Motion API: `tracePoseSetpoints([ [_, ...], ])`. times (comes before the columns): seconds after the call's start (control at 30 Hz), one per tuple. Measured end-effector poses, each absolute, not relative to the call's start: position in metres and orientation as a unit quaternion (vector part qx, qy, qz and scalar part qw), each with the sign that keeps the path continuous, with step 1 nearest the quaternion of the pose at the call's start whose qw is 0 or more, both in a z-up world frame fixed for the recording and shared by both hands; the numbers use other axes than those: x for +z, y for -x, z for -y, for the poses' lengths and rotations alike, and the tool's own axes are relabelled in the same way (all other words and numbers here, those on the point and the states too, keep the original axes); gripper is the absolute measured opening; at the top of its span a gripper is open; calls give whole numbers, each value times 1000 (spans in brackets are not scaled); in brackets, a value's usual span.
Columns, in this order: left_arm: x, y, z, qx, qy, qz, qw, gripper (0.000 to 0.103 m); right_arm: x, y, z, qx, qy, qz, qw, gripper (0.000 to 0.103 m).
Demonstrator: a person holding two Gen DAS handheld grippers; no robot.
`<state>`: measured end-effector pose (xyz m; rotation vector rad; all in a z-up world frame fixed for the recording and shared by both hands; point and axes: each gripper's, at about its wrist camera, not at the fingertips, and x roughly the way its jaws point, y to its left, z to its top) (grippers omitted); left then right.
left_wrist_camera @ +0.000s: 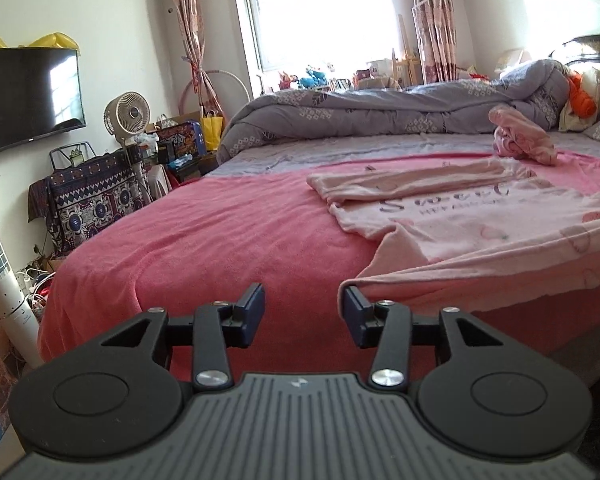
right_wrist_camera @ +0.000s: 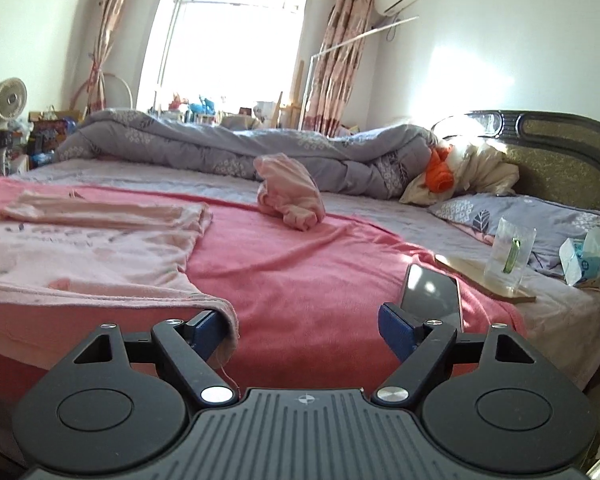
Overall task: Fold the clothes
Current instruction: 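Grasp the shirt edge with both grippers and fold it over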
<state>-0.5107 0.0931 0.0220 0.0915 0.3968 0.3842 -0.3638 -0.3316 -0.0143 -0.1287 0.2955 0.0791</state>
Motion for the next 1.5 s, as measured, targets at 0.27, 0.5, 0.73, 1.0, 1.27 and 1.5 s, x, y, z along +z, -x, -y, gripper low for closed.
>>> tracePoseSetpoints([
  [0.27, 81, 472, -113, 191, -53, -120, 973, 53, 59, 320, 319, 69, 62, -65, 994, 85],
  [0.5, 106, 361, -151, 192, -50, -139, 970, 54, 82, 195, 283, 71, 81, -68, 992, 87],
  [0.73, 70, 230, -178, 217, -89, -217, 948, 54, 33, 57, 230, 72, 95, -143, 983, 87],
  [1.0, 10, 145, -218, 207, -95, -334, 914, 66, -40, -33, 174, 107, 174, -236, 950, 87],
  [1.27, 10, 120, -243, 178, -66, -382, 904, 79, -36, -62, 170, 158, 172, -286, 929, 96],
  [1.5, 25, 89, -269, 211, -56, -414, 884, 82, -11, -108, 189, 216, 38, -427, 877, 103],
])
